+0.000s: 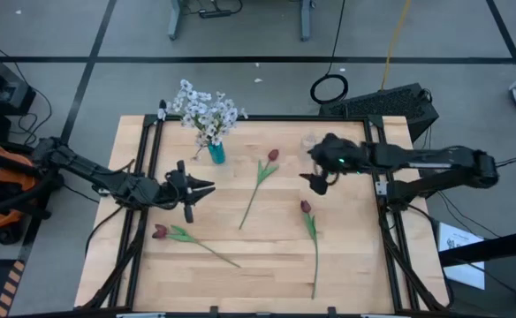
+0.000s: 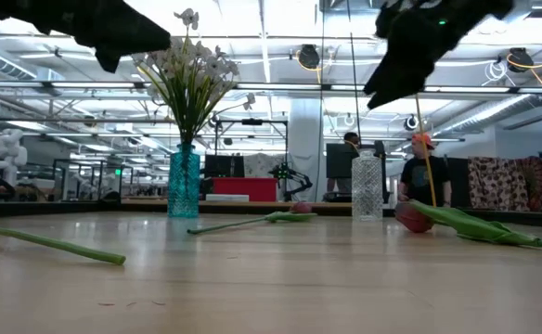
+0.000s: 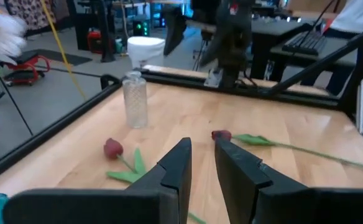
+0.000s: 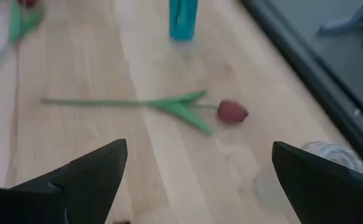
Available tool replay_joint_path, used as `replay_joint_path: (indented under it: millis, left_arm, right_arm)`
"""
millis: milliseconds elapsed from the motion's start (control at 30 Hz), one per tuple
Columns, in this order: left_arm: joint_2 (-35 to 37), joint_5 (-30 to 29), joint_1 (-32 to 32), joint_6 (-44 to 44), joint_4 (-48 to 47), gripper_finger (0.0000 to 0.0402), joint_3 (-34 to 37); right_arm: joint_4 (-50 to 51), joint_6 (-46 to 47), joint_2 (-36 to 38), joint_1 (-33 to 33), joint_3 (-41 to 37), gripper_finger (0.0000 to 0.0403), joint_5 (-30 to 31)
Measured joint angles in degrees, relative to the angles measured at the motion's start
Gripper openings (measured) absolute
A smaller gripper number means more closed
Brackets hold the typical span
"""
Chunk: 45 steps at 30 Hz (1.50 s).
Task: Sort flowers into vase by color
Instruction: Put the top red tulip into the transparent vase
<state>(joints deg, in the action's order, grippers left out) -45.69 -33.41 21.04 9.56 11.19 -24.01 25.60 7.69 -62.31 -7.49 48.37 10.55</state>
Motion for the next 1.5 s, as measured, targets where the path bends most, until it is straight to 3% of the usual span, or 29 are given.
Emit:
replay_joint_path:
  millis: [200,400,600,833,1200,1333,1500]
  left_arm:
    - [-7.5,-0.5,0.0,0.0,7.5,0.0077,0.0]
    - [-14.2,-4.4,0.0,-0.2,8.5,0.0077,-3.2]
    - [-21.4,-6.4,0.0,-3.4,8.5,0.0077,-8.7]
    - [-27.4,-8.9,0.0,-2.9,8.5,0.0077,-13.2]
    - [-31.1,-8.4,-1.1,6.0,5.6,0.0077,-14.4]
    - [-31.1,-2.6,-2.9,10.8,2.7,0.0077,-14.3]
    - [-32.3,6.9,-4.5,11.1,6.5,0.0077,-14.3]
  right_arm:
    - [-10.0,2.6,7.6,4.3,-8.7,0.0363,7.2]
    - [-16.4,5.1,8.6,7.2,-12.9,0.0267,8.2]
    - [-17.8,5.6,7.4,10.4,-13.8,0.0172,14.5]
    - [-18.0,7.3,5.3,14.6,-13.8,0.0096,19.6]
    - [-18.0,9.3,-0.7,19.5,-13.8,0.0061,19.5]
    - [-18.0,11.7,-2.7,20.0,-13.8,0.0061,19.5]
    - [-18.3,16.2,-5.2,20.0,-13.8,0.0061,19.6]
